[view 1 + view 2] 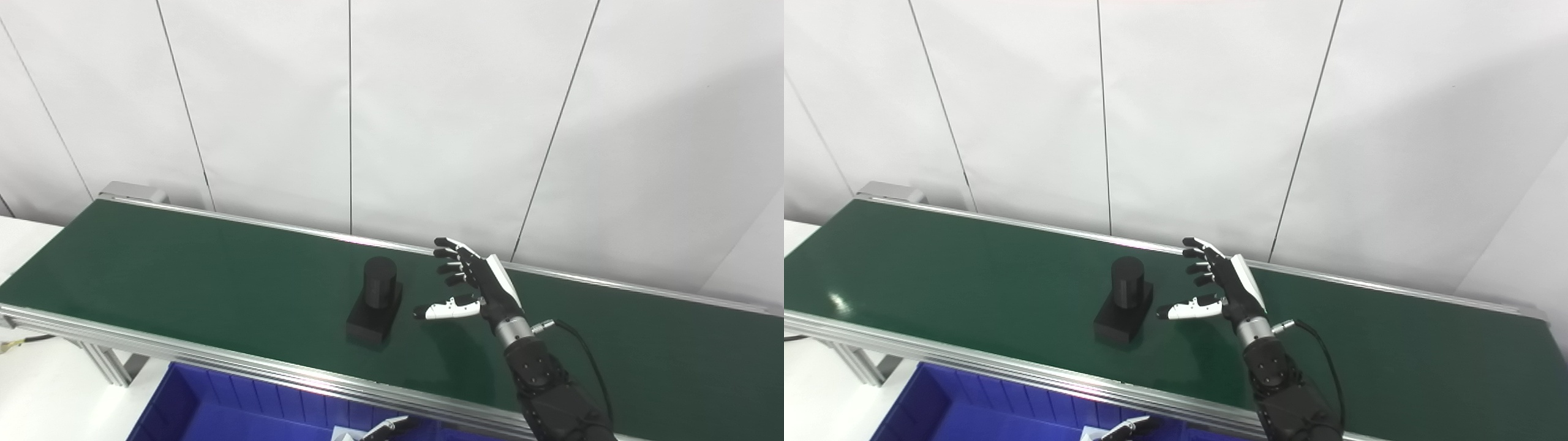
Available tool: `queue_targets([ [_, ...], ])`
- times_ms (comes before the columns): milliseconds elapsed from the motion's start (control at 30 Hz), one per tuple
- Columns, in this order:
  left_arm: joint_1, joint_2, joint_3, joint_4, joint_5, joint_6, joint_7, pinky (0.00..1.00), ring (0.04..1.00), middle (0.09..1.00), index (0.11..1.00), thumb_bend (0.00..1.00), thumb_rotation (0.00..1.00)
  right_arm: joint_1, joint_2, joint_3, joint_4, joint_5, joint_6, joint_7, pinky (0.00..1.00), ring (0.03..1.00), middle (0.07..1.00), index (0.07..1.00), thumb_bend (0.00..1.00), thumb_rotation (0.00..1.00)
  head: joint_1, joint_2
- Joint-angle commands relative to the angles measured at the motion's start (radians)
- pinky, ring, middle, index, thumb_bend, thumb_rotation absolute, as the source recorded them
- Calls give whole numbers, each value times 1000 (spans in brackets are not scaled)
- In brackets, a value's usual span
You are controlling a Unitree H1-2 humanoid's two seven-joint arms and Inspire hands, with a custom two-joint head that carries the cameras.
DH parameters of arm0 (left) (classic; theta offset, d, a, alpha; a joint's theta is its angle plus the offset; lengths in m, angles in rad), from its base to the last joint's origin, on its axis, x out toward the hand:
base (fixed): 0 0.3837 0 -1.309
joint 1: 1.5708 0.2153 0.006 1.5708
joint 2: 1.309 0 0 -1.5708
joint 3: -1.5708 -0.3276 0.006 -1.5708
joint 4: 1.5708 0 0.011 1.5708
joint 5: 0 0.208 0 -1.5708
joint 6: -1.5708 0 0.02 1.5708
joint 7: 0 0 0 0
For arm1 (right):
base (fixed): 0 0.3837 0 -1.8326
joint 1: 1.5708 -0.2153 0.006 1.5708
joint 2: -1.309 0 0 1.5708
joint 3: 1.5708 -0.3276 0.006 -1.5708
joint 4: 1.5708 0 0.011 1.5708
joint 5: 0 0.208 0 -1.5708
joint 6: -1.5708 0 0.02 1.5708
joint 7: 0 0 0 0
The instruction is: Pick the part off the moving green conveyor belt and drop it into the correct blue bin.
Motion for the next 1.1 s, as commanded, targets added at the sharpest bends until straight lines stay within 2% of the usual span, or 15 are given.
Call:
queue_targets([
  [0, -7, -9, 4, -28, 0, -27, 7, 778, 855, 839, 797, 912, 927, -55, 1, 1, -7, -4, -23, -22, 649, 732, 822, 863, 945, 185, 2, 1],
  [767, -2, -11, 8, -31, -6, -27, -8, 785, 854, 836, 796, 931, 925, -54, -3, -2, 15, -20, -23, -24, 662, 744, 831, 836, 924, 227, -2, 7],
  [867, -2, -11, 8, -30, -5, -27, -8, 784, 855, 835, 796, 933, 924, -53, -4, 2, 8, -21, -23, -26, 656, 731, 803, 780, 919, 214, -2, 7],
  [1067, -3, -9, 4, -29, 8, -27, 2, 782, 855, 836, 799, 933, 934, -50, -6, 5, 6, -20, -23, -26, 647, 728, 800, 759, 914, 214, -2, 6],
])
